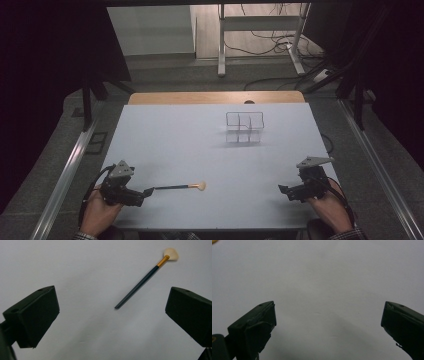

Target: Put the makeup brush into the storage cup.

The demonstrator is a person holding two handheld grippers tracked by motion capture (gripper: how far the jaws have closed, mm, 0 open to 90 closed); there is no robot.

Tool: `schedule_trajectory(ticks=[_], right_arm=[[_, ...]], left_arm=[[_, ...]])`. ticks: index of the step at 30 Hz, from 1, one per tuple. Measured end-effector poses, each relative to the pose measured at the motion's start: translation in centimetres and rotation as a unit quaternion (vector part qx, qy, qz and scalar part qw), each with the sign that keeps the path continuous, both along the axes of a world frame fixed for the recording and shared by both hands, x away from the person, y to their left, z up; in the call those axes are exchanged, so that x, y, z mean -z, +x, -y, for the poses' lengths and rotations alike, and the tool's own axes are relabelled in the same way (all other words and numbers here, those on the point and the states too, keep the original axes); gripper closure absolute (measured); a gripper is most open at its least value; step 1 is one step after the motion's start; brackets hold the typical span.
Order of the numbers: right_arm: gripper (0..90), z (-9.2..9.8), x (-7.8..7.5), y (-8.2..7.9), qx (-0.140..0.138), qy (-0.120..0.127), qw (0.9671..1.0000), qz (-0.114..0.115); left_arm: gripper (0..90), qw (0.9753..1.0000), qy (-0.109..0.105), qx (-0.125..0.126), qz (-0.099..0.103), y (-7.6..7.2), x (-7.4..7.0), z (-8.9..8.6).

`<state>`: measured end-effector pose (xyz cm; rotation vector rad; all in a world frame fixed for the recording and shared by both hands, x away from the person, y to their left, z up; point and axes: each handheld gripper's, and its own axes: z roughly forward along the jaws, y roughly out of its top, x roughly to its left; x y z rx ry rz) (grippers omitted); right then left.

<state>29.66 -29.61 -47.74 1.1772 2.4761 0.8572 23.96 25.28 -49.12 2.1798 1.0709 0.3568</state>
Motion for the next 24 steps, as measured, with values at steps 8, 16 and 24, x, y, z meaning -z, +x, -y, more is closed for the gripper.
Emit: schedule_trajectory(ticks=[8, 16, 24], right_arm=[[0.0, -0.05, -0.05, -0.01, -0.002, 0.005, 1.0000, 0.008], [0.0, -0.11, 0.09, 0.17, -0.001, 0.006, 1.0000, 0.007], [0.0, -0.05, -0.10, 0.18, 0.000, 0.009, 0.9998, 0.019]], left_arm=[[0.0, 0.9999, -0.010, -0.002, -0.009, 0.11, 0.09, -0.12], [0.0, 1.0000, 0.003, -0.003, -0.008, 0.14, 0.32, -0.32], [0.0, 0.9999, -0.001, -0.011, -0.009, 0.20, 0.46, -0.74]])
